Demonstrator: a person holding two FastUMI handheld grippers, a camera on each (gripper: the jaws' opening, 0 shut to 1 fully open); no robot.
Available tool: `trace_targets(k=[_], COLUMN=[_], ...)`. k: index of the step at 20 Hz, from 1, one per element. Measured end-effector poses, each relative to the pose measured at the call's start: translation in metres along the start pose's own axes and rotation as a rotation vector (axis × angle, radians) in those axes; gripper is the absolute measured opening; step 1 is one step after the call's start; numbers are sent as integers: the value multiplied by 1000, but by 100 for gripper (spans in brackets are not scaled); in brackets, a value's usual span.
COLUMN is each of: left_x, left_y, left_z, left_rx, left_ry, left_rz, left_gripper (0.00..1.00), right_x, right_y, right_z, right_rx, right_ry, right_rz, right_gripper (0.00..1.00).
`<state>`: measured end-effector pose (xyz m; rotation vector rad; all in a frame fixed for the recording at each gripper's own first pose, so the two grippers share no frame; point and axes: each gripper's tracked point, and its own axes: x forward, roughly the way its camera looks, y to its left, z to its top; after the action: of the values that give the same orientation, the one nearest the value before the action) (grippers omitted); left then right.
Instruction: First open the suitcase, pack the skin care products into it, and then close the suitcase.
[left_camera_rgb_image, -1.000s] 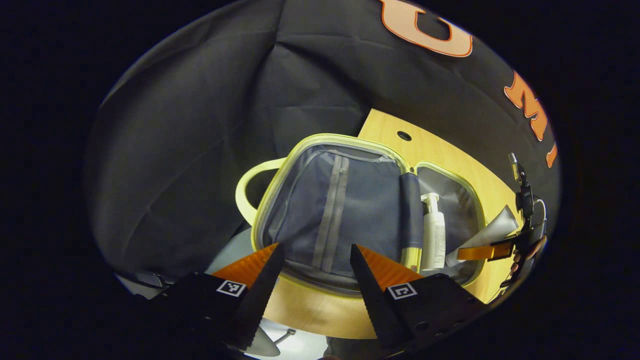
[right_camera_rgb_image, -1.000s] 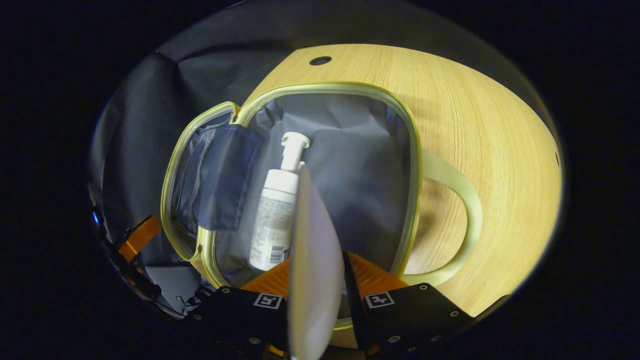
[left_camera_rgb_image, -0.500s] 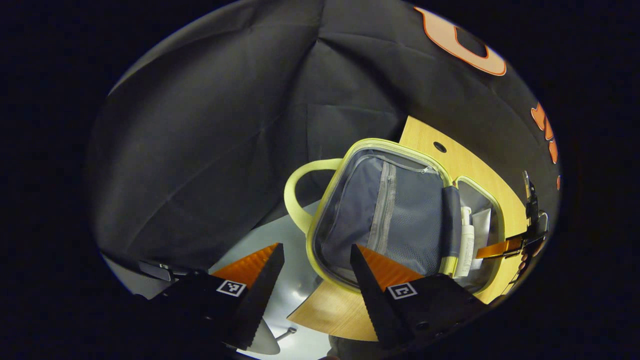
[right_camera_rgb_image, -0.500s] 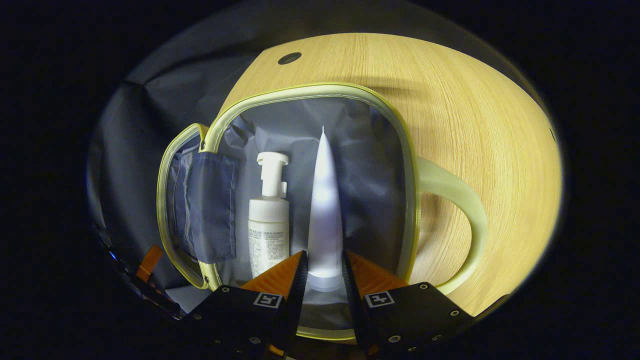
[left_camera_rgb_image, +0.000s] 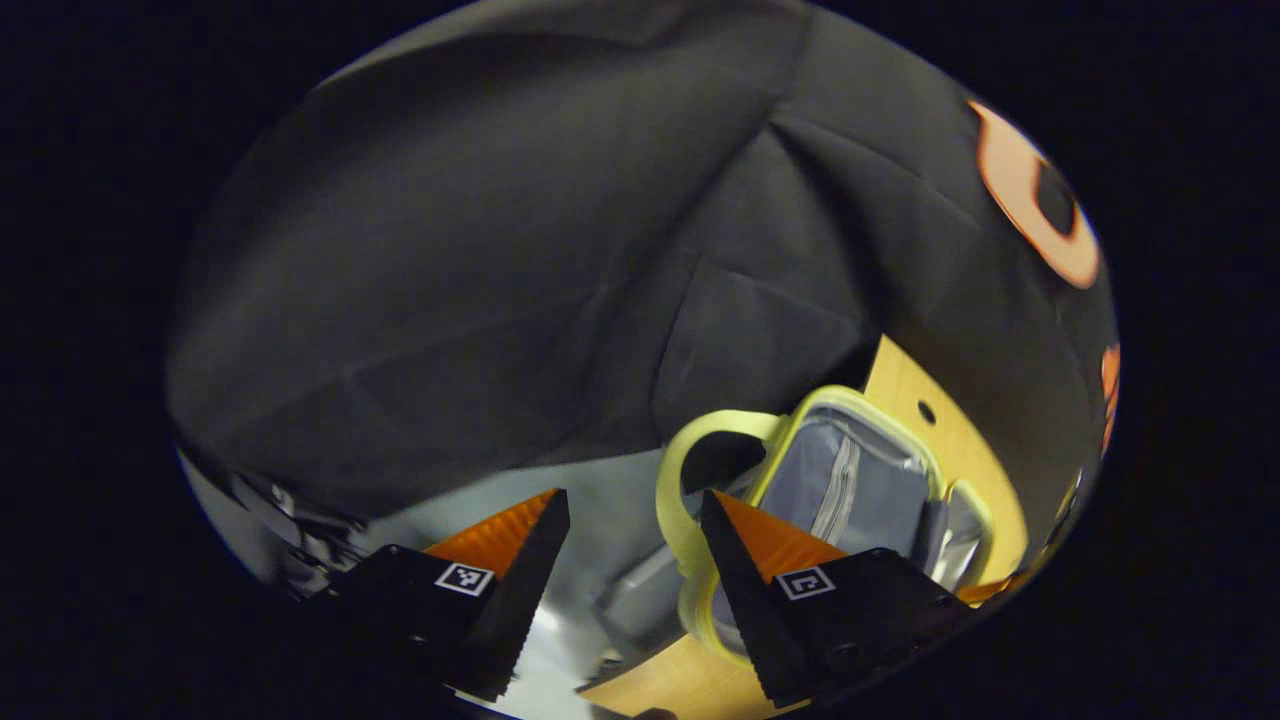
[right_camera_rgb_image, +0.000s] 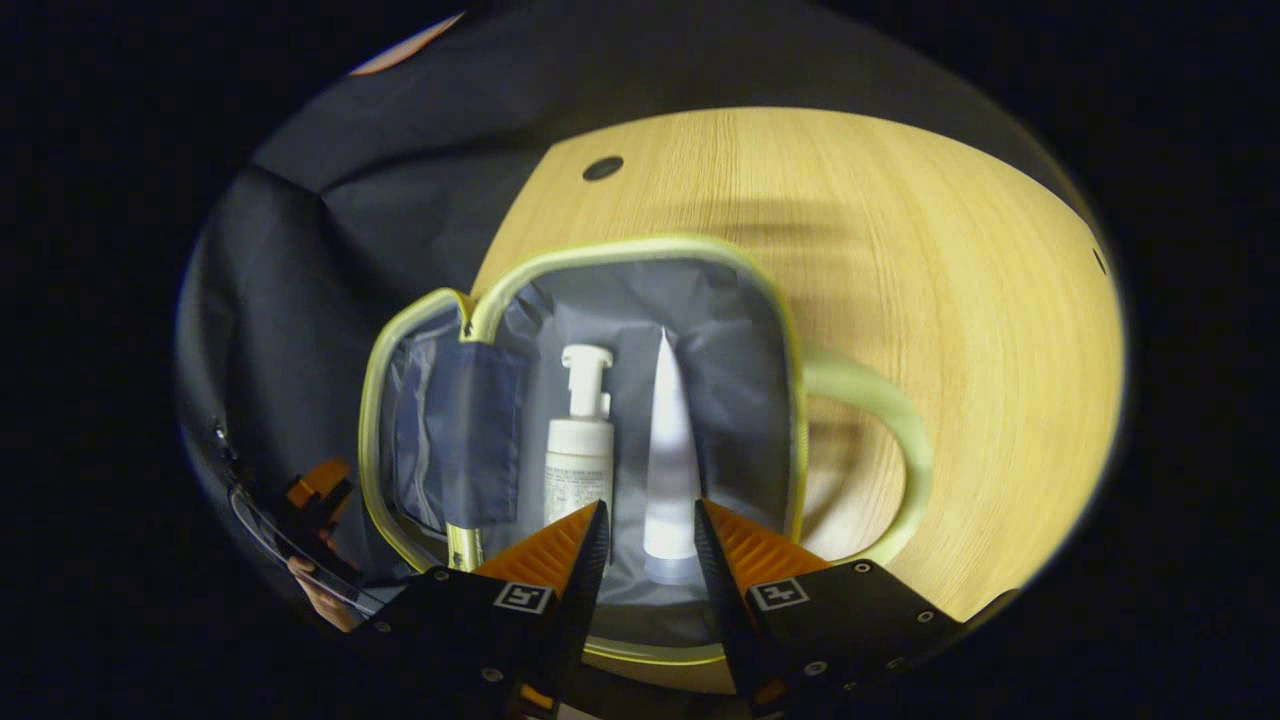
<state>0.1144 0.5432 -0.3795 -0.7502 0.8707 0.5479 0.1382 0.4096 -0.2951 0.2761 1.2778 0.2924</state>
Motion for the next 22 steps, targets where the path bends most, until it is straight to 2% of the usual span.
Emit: trace_targets(k=[1,2,3,5,7,9,10,11,12,14,15,16,18,19,22], left_x=[8,8,13,18,26,33,31,52,35,36,31,28,17,11,-15], left_y=[1,4,8,6,6,-3,-6,-8,-7,-11,-11,-15,-22,-29,-41], left_z=[-4,0,2,4,3,-5,-3,-11,-7,0,4,9,22,24,35], left_rx=[-44,-58,-59,-84,-95,-112,-130,-152,-133,-104,-67,-42,10,41,159], left_ry=[26,35,44,51,80,119,108,109,117,90,78,55,-6,-24,-121], left_rz=[-7,0,-4,-29,-33,-53,-55,-44,-43,-70,-88,-100,-93,-97,-73], left_gripper=[88,92,88,87,78,54,54,37,20,21,14,14,16,5,4], right_x=[-10,-20,-28,-45,-63,-79,-86,-93,-99,-109,-116,-122,-138,-147,-172], right_y=[-4,-8,-12,-23,-31,-35,-38,-41,-45,-56,-59,-62,-70,-74,-91], right_z=[5,8,11,15,20,24,26,27,28,35,36,40,48,52,56], right_rx=[1,6,8,9,16,34,46,59,64,59,58,58,58,58,53], right_ry=[-33,-62,-94,-149,-207,-260,-276,-295,-314,-368,-392,-419,-481,-512,-573], right_rz=[2,-1,-1,-14,-19,-8,-4,-1,-4,-26,-31,-31,-33,-37,-52], right_gripper=[53,65,67,72,78,83,86,86,88,89,89,90,92,92,92])
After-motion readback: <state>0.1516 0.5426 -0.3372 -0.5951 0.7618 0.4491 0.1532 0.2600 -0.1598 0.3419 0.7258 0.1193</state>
